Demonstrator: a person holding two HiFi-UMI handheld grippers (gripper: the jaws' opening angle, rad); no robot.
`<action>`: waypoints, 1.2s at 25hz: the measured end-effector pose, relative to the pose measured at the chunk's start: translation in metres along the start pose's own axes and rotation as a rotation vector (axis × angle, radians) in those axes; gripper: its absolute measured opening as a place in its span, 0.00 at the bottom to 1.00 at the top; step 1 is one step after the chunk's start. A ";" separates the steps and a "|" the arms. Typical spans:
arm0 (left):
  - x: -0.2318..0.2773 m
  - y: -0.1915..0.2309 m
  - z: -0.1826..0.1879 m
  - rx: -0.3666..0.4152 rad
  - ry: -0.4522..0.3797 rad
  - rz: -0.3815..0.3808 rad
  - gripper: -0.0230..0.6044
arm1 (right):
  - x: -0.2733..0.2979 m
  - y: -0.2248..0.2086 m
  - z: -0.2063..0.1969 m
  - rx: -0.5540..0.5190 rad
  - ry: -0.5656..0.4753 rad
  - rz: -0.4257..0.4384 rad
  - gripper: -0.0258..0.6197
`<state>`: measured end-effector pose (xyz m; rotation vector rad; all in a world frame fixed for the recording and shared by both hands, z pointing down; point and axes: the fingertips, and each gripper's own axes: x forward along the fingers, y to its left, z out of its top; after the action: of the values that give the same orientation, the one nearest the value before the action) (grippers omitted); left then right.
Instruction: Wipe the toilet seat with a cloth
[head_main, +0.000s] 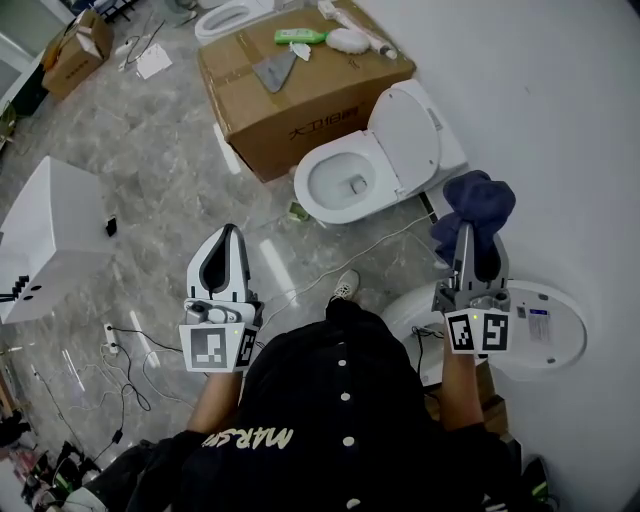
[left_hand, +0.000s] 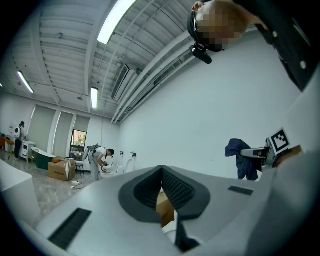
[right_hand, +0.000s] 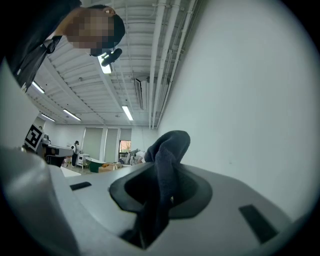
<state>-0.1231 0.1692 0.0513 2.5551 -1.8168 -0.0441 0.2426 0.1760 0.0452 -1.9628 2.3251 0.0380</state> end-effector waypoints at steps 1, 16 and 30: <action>0.010 -0.002 0.000 0.000 0.002 0.003 0.05 | 0.009 -0.005 -0.001 0.003 0.003 0.007 0.17; 0.093 -0.014 -0.030 0.013 0.095 0.051 0.05 | 0.108 -0.043 -0.062 0.055 0.123 0.103 0.17; 0.186 0.030 -0.071 -0.019 0.161 -0.077 0.05 | 0.208 -0.022 -0.162 -0.074 0.298 0.110 0.17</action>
<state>-0.0887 -0.0172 0.1197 2.5322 -1.6545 0.1393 0.2205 -0.0456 0.1889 -1.9919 2.6496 -0.1747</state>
